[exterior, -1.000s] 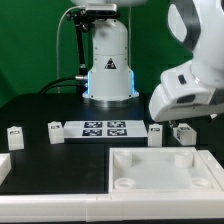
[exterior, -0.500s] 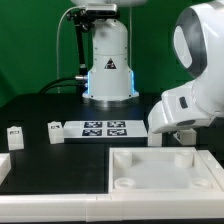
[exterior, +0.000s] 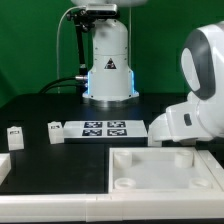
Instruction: Assemble one leg
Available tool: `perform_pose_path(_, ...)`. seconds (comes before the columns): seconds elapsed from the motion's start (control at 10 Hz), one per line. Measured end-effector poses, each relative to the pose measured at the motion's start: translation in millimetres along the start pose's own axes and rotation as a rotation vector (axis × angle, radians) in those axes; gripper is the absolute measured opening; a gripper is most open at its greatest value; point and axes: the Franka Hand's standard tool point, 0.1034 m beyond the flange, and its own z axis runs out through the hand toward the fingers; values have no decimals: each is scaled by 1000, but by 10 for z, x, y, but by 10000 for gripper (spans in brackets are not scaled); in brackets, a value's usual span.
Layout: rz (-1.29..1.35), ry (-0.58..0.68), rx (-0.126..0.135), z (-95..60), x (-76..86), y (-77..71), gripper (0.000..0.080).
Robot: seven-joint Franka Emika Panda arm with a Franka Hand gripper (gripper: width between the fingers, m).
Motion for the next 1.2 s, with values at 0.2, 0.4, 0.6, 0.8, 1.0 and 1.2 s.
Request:
perform_pose_path(0.2,-3,1,2,22,21,9,486)
perform_pose_path(0.4,-6,-1,2,23,18,16,336)
perform_pose_path(0.6,-9,-2,3,22,17,24,291)
perform_pose_path(0.8,-7,-1,4,17,18,36,291)
perform_pose_path(1.0,-7,1,3,-4,5,39,291)
perform_pose_path(1.2,0,-20,-9,-147,-189,57,291)
